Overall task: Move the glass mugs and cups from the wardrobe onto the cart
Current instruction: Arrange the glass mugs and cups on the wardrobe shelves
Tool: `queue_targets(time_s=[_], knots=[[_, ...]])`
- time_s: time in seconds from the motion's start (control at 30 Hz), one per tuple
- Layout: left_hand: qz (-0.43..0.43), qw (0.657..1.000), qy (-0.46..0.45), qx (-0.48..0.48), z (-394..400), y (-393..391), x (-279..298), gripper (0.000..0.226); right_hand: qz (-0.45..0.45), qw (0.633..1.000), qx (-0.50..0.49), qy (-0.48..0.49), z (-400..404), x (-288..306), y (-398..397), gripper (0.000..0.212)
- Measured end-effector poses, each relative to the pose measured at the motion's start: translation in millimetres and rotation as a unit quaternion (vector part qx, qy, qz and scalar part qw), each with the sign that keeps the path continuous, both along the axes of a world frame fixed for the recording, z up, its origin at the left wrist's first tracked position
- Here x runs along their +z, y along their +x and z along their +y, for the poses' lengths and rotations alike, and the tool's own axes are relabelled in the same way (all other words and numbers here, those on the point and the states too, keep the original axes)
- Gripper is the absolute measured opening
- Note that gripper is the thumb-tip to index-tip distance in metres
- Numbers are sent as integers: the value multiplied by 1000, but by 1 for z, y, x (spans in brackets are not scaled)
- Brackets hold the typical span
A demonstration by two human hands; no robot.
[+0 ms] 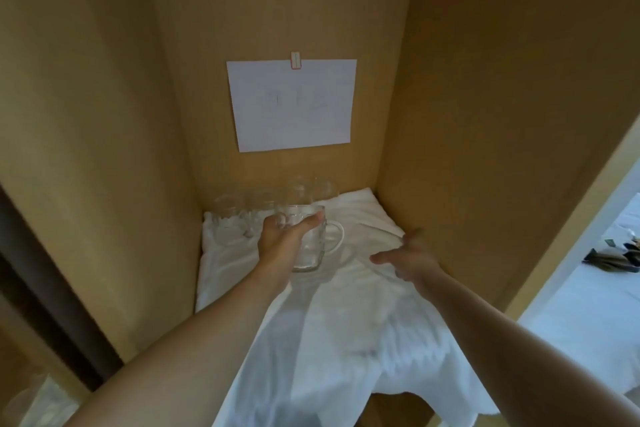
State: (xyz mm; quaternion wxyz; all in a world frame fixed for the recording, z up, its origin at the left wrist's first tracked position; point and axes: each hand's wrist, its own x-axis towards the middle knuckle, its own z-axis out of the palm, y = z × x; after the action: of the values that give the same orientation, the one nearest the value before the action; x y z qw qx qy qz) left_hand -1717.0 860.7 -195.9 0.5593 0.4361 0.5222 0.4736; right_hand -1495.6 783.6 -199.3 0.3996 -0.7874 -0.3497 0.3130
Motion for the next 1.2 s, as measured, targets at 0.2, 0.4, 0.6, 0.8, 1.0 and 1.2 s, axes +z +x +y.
queue_targets(time_s=[0.2,0.4,0.6,0.8,1.0,1.2], knots=[[20,1000,-4,21,37,13,-1,112,-211,974,72,-49,61,1,21,95],[47,999,2,-3,71,24,3,89,-278,956,92,-27,133,0,39,88],[96,995,27,-24,99,36,10,72,-398,901,169,-15,189,-7,55,45],[127,992,22,-13,117,41,3,105,-427,876,225,8,225,-10,57,35],[132,991,17,11,124,41,2,106,-416,871,258,28,250,-12,52,58],[124,992,13,35,124,40,-3,106,-437,852,289,13,257,-9,56,67]])
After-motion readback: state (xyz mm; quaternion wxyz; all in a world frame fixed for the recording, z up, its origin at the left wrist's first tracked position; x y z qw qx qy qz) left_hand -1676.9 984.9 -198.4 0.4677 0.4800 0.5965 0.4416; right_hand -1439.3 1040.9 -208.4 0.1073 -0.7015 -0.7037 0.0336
